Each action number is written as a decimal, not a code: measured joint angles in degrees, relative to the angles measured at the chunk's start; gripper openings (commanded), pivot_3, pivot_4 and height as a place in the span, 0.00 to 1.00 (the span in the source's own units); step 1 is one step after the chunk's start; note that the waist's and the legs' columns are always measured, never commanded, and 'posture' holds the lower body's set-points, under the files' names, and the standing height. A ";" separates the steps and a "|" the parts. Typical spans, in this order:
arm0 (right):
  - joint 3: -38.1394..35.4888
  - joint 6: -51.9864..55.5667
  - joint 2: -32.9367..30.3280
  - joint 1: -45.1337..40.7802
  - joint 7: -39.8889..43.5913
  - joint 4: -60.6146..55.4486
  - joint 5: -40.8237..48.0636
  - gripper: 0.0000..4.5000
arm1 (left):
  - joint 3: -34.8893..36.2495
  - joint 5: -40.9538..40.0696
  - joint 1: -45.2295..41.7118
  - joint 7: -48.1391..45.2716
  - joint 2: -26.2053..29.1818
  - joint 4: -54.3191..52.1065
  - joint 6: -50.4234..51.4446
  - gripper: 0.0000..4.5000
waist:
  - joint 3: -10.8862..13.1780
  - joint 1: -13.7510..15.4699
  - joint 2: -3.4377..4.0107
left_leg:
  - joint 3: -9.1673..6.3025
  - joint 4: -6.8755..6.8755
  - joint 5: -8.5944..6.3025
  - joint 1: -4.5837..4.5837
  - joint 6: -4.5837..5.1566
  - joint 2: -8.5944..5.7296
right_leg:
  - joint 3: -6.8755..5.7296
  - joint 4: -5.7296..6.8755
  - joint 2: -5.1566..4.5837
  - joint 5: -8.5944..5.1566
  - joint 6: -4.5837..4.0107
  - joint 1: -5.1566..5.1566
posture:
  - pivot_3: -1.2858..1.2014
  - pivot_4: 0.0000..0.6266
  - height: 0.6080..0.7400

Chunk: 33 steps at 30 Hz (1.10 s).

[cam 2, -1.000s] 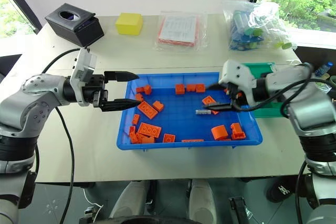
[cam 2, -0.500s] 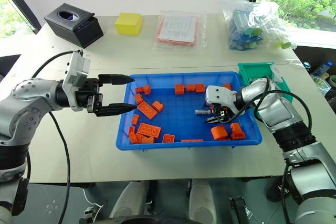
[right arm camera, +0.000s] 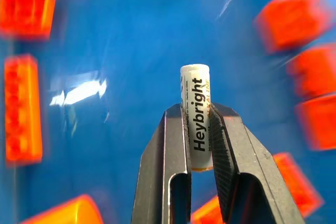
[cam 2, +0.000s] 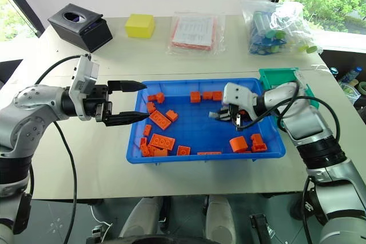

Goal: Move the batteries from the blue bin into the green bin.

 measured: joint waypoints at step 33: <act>-51.42 8.11 -10.18 40.75 -3.25 -8.88 13.33 0.75 | -0.55 2.42 -0.22 -3.96 0.62 6.76 -1.95 1.00 | -0.01 -0.04 0.01 | 0.14 -0.01 -0.05 0.14 0.09 0.02 | -0.02 -0.10 -0.02 -0.12 0.17 0.16 | 0.52 0.24 0.64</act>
